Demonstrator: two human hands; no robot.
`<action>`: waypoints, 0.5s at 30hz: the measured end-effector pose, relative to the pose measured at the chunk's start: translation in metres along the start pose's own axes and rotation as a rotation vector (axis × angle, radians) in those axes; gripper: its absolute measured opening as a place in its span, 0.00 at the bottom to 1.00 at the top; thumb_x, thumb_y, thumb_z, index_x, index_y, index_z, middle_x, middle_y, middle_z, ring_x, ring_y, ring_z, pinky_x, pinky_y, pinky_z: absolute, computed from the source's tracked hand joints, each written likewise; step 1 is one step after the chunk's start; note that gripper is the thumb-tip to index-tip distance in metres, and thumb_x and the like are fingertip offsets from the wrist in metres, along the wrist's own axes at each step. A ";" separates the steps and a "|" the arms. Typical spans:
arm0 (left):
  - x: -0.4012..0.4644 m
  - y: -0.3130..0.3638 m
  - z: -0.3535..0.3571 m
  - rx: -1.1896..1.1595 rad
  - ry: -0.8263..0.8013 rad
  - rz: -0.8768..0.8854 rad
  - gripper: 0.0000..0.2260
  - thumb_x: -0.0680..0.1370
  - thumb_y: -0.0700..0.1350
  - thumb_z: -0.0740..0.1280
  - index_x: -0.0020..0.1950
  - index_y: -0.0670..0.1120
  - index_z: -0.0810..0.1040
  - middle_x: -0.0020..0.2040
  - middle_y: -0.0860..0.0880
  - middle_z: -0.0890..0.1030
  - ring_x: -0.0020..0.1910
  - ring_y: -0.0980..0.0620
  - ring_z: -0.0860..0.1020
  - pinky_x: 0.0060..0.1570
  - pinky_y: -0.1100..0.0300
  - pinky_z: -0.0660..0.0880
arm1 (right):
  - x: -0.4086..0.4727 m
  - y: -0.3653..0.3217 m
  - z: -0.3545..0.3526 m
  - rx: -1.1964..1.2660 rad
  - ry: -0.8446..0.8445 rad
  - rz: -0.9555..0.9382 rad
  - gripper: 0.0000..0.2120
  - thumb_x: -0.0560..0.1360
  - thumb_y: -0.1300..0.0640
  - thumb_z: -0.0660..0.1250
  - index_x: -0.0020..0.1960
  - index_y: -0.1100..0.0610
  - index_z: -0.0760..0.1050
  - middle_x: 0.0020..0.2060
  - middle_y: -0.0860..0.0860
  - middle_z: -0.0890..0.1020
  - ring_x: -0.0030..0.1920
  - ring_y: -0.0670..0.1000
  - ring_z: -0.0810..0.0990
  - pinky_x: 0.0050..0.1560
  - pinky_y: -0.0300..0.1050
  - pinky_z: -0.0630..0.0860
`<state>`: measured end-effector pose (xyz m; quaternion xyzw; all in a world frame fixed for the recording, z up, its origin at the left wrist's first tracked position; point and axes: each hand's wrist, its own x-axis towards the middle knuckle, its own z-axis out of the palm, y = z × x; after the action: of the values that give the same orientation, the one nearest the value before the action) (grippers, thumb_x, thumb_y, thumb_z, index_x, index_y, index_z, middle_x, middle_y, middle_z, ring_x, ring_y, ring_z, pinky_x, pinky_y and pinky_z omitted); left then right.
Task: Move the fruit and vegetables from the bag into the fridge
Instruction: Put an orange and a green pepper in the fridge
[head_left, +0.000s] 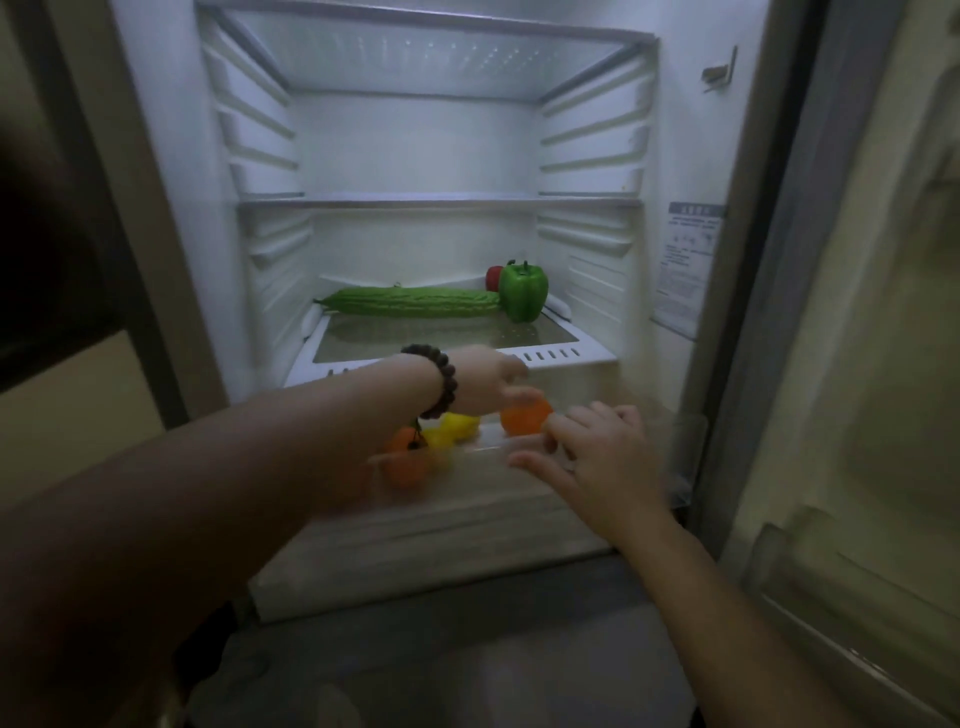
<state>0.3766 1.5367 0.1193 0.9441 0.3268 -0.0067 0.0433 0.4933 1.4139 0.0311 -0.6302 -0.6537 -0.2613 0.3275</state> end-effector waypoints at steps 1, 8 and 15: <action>-0.010 0.004 -0.006 -0.033 0.059 -0.003 0.26 0.79 0.60 0.56 0.72 0.48 0.65 0.66 0.46 0.73 0.61 0.47 0.73 0.59 0.54 0.70 | 0.000 0.000 0.000 -0.002 -0.016 0.012 0.24 0.71 0.28 0.50 0.35 0.47 0.68 0.31 0.40 0.67 0.35 0.45 0.67 0.42 0.46 0.64; -0.081 0.018 -0.013 0.004 0.381 -0.072 0.23 0.79 0.61 0.54 0.68 0.49 0.69 0.61 0.47 0.77 0.55 0.49 0.75 0.53 0.55 0.73 | 0.002 -0.003 -0.007 -0.024 -0.183 0.103 0.23 0.68 0.27 0.49 0.34 0.45 0.66 0.33 0.43 0.73 0.40 0.47 0.69 0.48 0.47 0.64; -0.112 0.035 0.040 0.084 0.499 -0.058 0.25 0.79 0.61 0.53 0.72 0.49 0.64 0.69 0.48 0.70 0.67 0.49 0.68 0.66 0.50 0.64 | -0.008 -0.012 -0.029 0.019 -0.267 0.211 0.23 0.76 0.38 0.59 0.63 0.51 0.73 0.61 0.49 0.76 0.68 0.52 0.67 0.72 0.54 0.56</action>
<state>0.3107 1.4373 0.0863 0.9076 0.3540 0.2116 -0.0783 0.4842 1.3860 0.0452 -0.7214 -0.6241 -0.1332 0.2691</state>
